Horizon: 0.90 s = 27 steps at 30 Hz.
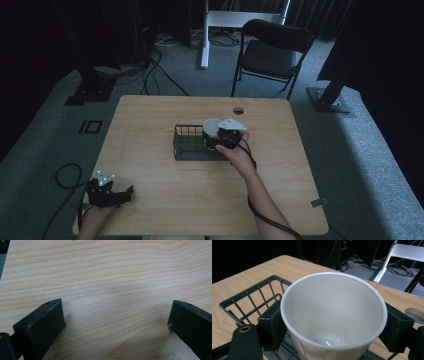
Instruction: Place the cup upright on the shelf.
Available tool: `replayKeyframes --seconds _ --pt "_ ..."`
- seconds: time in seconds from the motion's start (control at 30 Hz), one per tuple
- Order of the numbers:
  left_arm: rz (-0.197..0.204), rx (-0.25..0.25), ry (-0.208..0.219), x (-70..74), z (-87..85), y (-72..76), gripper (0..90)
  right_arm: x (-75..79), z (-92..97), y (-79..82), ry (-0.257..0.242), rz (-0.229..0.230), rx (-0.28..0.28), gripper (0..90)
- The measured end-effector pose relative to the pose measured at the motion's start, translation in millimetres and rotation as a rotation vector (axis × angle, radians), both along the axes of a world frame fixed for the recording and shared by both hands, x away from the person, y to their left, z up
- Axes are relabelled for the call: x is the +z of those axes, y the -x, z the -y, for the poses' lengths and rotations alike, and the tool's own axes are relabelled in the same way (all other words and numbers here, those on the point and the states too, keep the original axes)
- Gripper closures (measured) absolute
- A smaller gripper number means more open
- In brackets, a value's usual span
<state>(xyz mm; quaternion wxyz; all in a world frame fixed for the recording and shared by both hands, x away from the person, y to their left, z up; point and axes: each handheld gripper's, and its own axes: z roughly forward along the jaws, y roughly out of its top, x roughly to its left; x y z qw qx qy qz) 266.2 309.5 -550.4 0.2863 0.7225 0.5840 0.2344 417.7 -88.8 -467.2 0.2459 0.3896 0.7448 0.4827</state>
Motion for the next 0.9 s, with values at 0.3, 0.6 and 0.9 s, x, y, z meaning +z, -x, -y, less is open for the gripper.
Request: replayKeyframes --seconds 0.3,0.6,0.9 --pt "0.000 0.000 0.000 0.0 0.0 0.0 0.8 2.6 2.6 1.8 0.033 -0.005 0.026 12.9" --pt "0.000 0.000 0.000 0.0 0.0 0.0 0.7 4.4 11.0 9.6 -0.002 -0.004 0.019 12.4" --pt "0.000 0.000 0.000 0.0 0.0 0.0 0.7 5.1 22.1 18.9 -0.012 0.007 0.015 12.5"
